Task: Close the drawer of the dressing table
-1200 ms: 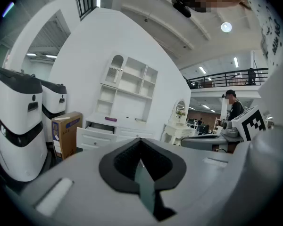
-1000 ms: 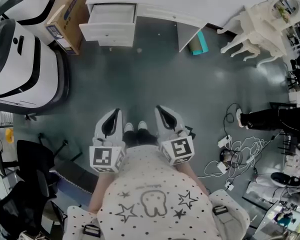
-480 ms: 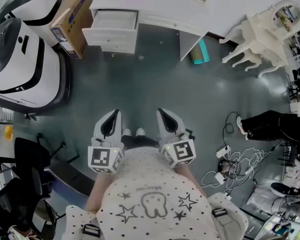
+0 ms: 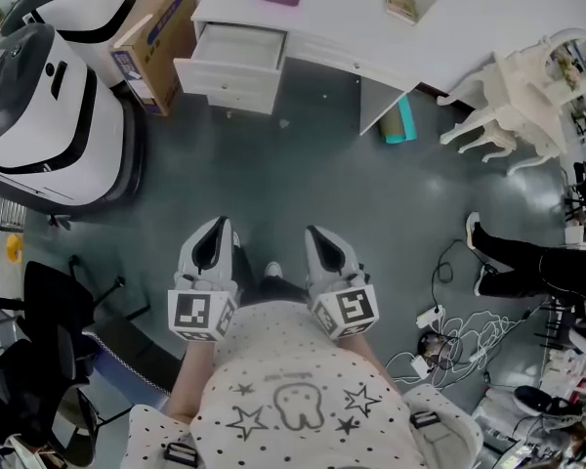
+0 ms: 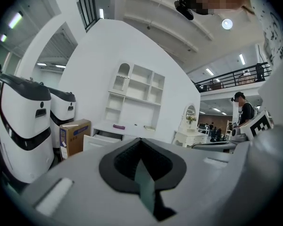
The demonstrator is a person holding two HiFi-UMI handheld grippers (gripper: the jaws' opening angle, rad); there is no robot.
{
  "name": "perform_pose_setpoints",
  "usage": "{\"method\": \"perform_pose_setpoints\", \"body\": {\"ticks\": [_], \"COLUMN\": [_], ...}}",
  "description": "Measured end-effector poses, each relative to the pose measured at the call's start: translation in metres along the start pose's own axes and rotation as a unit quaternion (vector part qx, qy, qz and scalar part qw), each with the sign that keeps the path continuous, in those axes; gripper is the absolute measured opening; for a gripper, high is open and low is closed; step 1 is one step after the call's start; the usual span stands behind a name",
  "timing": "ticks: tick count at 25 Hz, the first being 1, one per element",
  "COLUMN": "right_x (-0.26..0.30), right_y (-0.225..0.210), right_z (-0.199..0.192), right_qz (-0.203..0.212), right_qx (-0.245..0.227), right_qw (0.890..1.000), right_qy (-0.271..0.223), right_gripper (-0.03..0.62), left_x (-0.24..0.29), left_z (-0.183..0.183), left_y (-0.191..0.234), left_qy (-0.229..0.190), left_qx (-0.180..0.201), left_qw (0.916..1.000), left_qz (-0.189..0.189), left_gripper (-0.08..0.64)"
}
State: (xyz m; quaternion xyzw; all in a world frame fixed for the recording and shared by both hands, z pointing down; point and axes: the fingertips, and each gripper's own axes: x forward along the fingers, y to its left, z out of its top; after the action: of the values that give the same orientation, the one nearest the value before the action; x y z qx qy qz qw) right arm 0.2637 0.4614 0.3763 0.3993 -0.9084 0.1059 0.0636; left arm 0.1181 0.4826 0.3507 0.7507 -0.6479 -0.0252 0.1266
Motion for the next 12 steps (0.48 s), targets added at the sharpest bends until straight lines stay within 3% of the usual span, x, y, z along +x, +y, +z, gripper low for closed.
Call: {"method": "perform_pose_setpoints", "body": {"ticks": [12], "right_x": [0.132], "right_y": [0.037], "right_z": [0.022], "right_qz": [-0.026], "right_qx": [0.001], "right_qw": [1.0], "right_qy": [0.011], "right_gripper": [0.003], "left_x": [0.053], "left_z": [0.03], "left_y": [0.111], "left_qy": [0.022], "left_qx": [-0.004], "left_qw": [0.9992], "left_qz": [-0.034], "left_gripper": [-0.005]}}
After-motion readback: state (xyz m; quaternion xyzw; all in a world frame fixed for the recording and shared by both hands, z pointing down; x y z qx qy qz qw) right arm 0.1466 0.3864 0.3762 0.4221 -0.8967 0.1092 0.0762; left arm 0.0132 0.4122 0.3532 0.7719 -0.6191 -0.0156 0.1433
